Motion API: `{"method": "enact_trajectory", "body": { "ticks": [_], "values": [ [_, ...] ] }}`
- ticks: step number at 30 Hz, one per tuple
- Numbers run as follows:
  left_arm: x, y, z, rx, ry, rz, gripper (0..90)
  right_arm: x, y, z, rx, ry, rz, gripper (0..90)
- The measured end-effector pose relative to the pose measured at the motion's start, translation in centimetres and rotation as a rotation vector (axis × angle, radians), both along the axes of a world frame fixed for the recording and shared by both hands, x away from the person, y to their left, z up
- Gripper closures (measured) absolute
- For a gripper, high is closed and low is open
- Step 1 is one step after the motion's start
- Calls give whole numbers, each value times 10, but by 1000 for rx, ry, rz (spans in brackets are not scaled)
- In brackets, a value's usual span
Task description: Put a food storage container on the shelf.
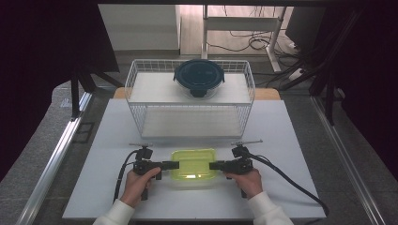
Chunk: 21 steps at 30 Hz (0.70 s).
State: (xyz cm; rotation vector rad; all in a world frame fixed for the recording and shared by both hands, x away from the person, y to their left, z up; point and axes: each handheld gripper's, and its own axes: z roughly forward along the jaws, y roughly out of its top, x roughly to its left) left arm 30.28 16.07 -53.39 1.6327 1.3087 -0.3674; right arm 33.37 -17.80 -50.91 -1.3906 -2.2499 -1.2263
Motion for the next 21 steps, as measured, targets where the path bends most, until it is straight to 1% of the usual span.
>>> {"method": "enact_trajectory", "body": {
  "ticks": [2,4,7,8,10,12,13,16,20,21],
  "values": [
    [0,1,0,4,12,18,569,-1,1,-1,5,9,1,664],
    [-1,3,2,12,4,24,609,-2,0,0,14,12,6,681],
    [-2,6,5,-4,-1,27,645,-4,-1,7,48,2,12,719],
    [-3,7,6,-10,-10,23,653,-4,-2,8,52,-2,13,730],
    [-5,7,8,-8,-18,26,706,-5,-4,13,66,-18,17,743],
    [-7,5,11,-12,-28,30,711,-6,-5,18,79,-37,21,749],
    [-8,5,13,-11,-34,30,712,-7,-6,20,72,-50,25,749],
    [-10,5,17,-14,-53,32,722,-9,-7,24,75,-75,32,753],
    [-13,5,22,-15,-78,33,741,-11,-8,28,79,-96,39,757],
    [-14,5,24,-11,-92,32,744,-11,-8,29,78,-96,39,758]
  ]
}}
